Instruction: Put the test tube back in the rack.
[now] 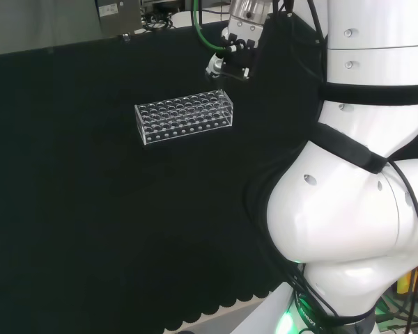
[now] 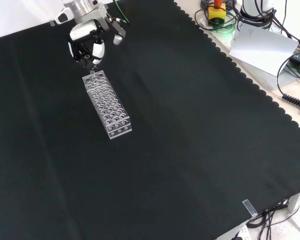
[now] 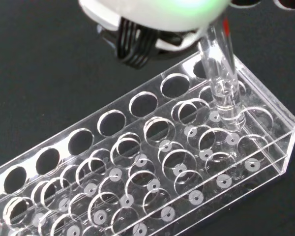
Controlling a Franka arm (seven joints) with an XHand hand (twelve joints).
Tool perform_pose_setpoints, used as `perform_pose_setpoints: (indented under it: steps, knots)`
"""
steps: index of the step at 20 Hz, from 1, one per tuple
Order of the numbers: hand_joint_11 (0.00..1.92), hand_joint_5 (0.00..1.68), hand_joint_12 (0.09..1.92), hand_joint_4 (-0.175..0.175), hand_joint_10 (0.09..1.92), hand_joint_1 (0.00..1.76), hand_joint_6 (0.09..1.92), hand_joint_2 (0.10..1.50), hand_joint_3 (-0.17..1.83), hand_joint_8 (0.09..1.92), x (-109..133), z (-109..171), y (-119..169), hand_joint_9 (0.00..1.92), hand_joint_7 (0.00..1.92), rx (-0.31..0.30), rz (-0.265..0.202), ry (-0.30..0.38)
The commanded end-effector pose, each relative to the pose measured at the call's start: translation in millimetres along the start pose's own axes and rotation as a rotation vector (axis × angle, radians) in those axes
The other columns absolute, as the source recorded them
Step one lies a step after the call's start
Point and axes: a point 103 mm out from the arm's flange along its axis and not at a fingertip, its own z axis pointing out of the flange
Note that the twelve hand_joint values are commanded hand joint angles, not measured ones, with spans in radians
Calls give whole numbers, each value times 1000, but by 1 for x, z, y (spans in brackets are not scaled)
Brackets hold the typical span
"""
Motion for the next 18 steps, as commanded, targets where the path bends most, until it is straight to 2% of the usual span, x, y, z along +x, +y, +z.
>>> perform_pose_setpoints:
  steps: [1, 13, 15, 16, 18]
  knots:
    - [1151, 1306, 939, -175, 491, 1221, 576, 681, 599, 489, -5, 6, 3, 1605, 1712, 13, 9, -7]
    - [1149, 1306, 941, -175, 492, 1221, 576, 680, 599, 488, -9, 30, 5, 1604, 1712, 48, -6, -12]
    - [1149, 1306, 943, -175, 492, 1221, 575, 680, 599, 488, -9, 30, 5, 1604, 1712, 63, -20, 16]
    - [1141, 1304, 966, -175, 495, 1220, 578, 682, 597, 488, -9, 29, 5, 1600, 1707, 84, -30, 40]
    - [943, 1253, 1160, -175, 549, 1236, 634, 725, 539, 568, -9, 28, 5, 1474, 1495, 122, -45, 65]
